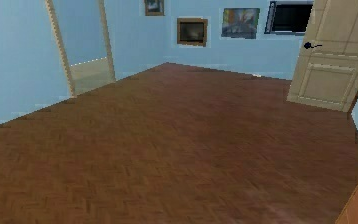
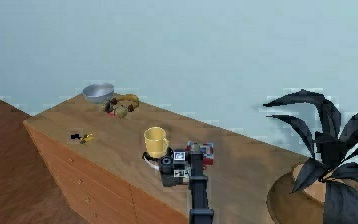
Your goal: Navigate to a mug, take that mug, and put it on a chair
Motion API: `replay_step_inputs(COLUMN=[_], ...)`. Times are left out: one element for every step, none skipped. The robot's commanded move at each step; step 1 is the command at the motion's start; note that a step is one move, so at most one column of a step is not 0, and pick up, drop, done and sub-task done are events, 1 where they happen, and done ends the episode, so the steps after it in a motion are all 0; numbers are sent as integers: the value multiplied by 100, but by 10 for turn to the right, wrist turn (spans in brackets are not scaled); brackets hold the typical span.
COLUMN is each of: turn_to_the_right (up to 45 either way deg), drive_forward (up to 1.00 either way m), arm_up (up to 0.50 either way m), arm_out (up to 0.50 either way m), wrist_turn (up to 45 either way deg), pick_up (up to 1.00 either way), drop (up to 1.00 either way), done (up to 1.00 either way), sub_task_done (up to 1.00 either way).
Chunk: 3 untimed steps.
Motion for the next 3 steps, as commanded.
replay_step_inputs(turn_to_the_right=[0,0,0], drive_forward=[0,0,0], arm_up=[0,10,18], arm_out=[0,0,0], wrist_turn=[0,0,0], pick_up=[100,0,0], drop=[0,0,0], done=[0,0,0], sub_task_done=[0,0,0])
